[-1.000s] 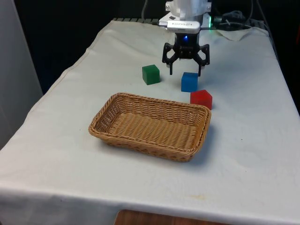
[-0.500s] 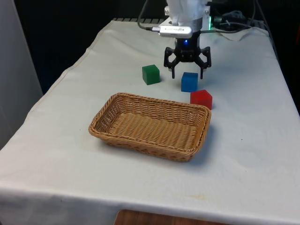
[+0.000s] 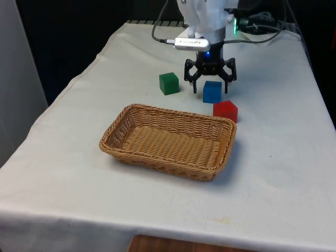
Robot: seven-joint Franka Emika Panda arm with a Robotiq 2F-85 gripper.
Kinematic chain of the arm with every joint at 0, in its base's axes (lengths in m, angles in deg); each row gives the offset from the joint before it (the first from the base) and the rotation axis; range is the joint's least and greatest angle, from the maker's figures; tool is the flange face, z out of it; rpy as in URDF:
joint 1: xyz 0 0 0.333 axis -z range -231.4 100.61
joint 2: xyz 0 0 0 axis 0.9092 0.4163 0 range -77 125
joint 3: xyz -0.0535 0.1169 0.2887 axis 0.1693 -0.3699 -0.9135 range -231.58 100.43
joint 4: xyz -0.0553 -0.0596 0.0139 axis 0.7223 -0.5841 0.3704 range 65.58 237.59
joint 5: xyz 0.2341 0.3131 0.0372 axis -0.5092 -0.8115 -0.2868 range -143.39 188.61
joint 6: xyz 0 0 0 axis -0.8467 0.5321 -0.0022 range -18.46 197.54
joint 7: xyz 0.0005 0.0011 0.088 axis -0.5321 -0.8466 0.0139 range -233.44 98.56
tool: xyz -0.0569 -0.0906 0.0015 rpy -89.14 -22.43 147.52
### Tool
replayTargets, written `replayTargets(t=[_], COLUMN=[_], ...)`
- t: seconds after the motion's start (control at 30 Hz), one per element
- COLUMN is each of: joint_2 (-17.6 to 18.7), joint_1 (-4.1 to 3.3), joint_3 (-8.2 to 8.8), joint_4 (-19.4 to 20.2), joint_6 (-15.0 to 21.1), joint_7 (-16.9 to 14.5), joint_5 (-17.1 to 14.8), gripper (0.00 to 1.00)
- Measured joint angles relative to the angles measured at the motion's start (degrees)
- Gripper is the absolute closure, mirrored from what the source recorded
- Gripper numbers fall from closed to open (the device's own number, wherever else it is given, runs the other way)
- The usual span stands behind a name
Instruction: Pick up the blue cube and place it into the basket.
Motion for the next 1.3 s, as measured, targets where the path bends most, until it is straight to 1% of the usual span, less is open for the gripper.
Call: replayTargets(t=[0.13, 0.3, 0.33, 0.4, 0.47, 0.5, 0.57, 0.6, 0.63, 0.67, 0.97, 1.1, 1.3], joint_2=[1.15, 1.66, 1.66, 1.66, 1.72, 1.72, 1.72, 1.72, 1.72, 1.72, 1.72, 0.86, -3.04], joint_1=[0.0, 0.0, 0.0, 0.0, 0.0, 0.0, 0.0, 0.0, 0.0, 0.0, 0.0, 0.06, 0.06], joint_3=[-0.06, -0.06, -0.06, -0.06, -0.06, -0.06, -0.06, -0.06, -0.06, -0.06, -0.06, 0.0, 0.11], joint_4=[-0.23, -0.52, -0.52, -0.52, -0.52, -0.52, -0.52, -0.52, -0.52, -0.52, -0.46, -0.52, 0.0], joint_6=[1.15, 1.2, 1.2, 1.2, 1.2, 1.2, 1.2, 1.2, 1.2, 1.2, 1.2, 0.97, -2.23], joint_7=[0.0, 0.0, 0.0, 0.0, 0.0, 0.0, 0.0, 0.0, 0.0, 0.0, 0.0, 0.0, 0.0], joint_5=[0.0, 0.0, 0.0, 0.0, 0.0, 0.0, 0.0, 0.0, 0.0, 0.0, 0.0, 0.0, 0.11], gripper=[0.0, 0.0, 0.04, 0.2, 0.41, 0.64, 0.87, 0.87, 0.97, 1.0, 0.99, 0.99, 0.99])
